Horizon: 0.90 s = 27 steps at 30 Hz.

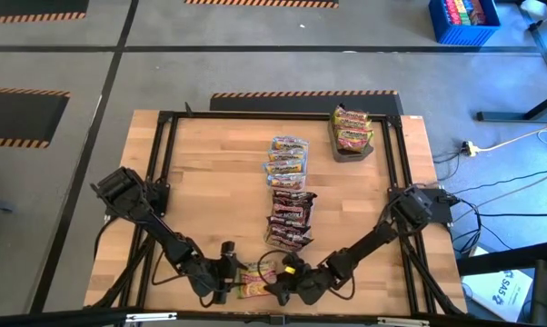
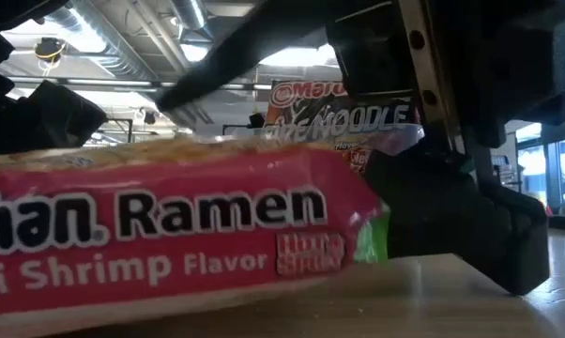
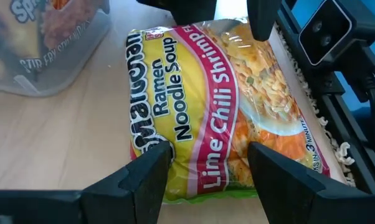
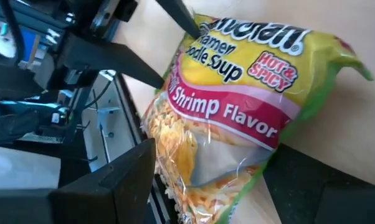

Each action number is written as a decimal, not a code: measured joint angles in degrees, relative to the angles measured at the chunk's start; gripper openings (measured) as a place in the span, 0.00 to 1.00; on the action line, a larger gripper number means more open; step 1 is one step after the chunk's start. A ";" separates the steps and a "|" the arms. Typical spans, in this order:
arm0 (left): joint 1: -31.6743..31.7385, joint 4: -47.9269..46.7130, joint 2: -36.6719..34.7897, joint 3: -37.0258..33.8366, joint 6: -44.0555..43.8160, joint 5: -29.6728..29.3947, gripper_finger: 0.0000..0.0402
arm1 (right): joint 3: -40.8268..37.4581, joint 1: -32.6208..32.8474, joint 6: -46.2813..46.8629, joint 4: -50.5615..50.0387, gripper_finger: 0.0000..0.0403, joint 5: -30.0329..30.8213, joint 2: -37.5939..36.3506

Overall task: Sort Maruchan noodles
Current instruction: Put the green noodle pack into the black bin

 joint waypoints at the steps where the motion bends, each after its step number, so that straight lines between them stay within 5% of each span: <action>1: 0.00 0.58 0.02 -0.04 0.56 -0.02 0.54 | -0.01 -0.18 -0.18 0.58 0.64 -0.06 0.02; 16: 0.28 9.08 0.40 -0.13 6.83 -2.41 0.54 | 3.24 -1.05 -7.08 -0.44 0.62 2.54 0.83; 27: -1.14 -0.65 -9.30 0.06 5.13 -0.91 0.54 | 3.37 -0.05 -12.64 0.11 0.27 3.25 0.42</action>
